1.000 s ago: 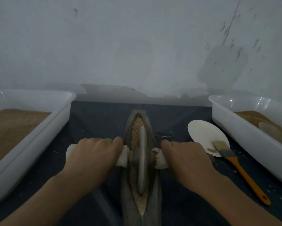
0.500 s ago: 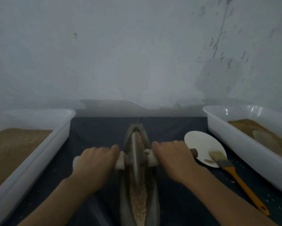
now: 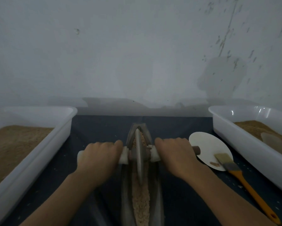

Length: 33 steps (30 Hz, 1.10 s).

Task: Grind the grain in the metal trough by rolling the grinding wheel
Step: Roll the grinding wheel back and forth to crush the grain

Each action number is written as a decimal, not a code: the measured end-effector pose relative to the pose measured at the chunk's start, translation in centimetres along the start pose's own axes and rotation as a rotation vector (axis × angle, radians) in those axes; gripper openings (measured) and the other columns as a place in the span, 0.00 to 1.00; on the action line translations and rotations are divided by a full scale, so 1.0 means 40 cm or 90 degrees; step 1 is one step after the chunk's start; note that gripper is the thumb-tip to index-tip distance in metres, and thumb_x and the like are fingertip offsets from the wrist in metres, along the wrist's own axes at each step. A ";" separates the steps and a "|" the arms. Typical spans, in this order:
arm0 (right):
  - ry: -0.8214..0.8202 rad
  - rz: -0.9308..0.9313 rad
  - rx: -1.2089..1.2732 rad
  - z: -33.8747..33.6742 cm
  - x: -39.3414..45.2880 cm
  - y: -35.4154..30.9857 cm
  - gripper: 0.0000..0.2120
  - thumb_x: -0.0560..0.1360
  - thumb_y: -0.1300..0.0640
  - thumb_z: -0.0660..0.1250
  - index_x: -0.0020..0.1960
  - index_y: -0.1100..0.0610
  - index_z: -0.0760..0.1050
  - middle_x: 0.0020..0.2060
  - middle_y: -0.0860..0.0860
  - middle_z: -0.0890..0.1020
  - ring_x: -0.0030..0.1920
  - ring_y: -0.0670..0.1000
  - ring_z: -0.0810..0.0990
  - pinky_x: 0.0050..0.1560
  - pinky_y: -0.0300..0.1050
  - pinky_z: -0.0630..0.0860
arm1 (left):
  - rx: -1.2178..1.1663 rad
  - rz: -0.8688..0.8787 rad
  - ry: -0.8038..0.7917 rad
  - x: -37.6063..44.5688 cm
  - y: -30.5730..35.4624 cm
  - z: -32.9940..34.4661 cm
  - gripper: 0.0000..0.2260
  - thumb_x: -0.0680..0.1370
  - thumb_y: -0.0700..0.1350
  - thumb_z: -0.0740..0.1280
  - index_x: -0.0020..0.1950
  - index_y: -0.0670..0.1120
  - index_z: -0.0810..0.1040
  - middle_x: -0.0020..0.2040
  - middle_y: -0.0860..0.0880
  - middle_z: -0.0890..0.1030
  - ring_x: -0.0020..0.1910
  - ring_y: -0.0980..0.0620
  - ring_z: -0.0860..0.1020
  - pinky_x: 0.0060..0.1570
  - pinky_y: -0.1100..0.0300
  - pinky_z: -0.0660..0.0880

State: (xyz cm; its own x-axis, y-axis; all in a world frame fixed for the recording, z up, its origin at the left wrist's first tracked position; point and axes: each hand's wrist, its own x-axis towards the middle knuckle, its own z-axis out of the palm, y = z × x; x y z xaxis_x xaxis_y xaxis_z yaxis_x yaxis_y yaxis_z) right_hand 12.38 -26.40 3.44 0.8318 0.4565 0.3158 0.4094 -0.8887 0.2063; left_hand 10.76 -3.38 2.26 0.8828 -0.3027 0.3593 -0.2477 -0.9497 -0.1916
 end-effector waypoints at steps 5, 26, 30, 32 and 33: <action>-0.008 0.000 0.001 0.001 -0.003 0.002 0.11 0.73 0.53 0.68 0.51 0.52 0.68 0.43 0.50 0.80 0.39 0.52 0.77 0.37 0.46 0.67 | -0.008 0.001 -0.007 0.006 0.005 -0.010 0.17 0.74 0.53 0.65 0.43 0.56 0.55 0.36 0.55 0.67 0.33 0.54 0.65 0.34 0.58 0.60; 0.065 0.004 -0.041 0.035 0.025 0.026 0.22 0.65 0.53 0.74 0.40 0.50 0.59 0.31 0.49 0.77 0.26 0.51 0.63 0.30 0.44 0.56 | 0.039 0.011 0.035 0.039 0.005 0.003 0.18 0.72 0.50 0.67 0.42 0.54 0.55 0.36 0.54 0.72 0.32 0.52 0.73 0.32 0.57 0.60; 0.016 -0.017 -0.026 -0.001 -0.027 -0.002 0.13 0.70 0.53 0.70 0.46 0.51 0.66 0.38 0.49 0.79 0.30 0.51 0.70 0.33 0.45 0.60 | -0.027 0.000 -0.056 -0.009 0.007 -0.023 0.18 0.74 0.52 0.65 0.42 0.56 0.53 0.39 0.55 0.72 0.35 0.52 0.70 0.36 0.56 0.64; -0.027 -0.039 -0.020 -0.038 -0.066 -0.019 0.13 0.71 0.53 0.70 0.51 0.52 0.68 0.41 0.49 0.80 0.36 0.52 0.77 0.35 0.46 0.62 | -0.044 -0.002 -0.107 -0.057 0.015 -0.049 0.19 0.73 0.54 0.65 0.41 0.57 0.52 0.39 0.55 0.70 0.37 0.52 0.71 0.37 0.57 0.64; -0.047 -0.048 -0.012 -0.053 -0.086 -0.026 0.14 0.71 0.53 0.70 0.52 0.52 0.68 0.42 0.49 0.80 0.39 0.53 0.79 0.35 0.45 0.63 | -0.044 0.004 -0.119 -0.083 0.019 -0.061 0.19 0.72 0.55 0.64 0.41 0.57 0.51 0.38 0.55 0.69 0.38 0.52 0.73 0.36 0.56 0.64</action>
State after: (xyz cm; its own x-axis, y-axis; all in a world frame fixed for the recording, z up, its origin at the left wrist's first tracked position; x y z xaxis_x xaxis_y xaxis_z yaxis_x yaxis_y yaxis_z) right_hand 8.28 -26.96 4.11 0.8243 0.5173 0.2300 0.4655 -0.8506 0.2445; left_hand 6.66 -3.28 3.14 0.9384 -0.2948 0.1805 -0.2748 -0.9530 -0.1278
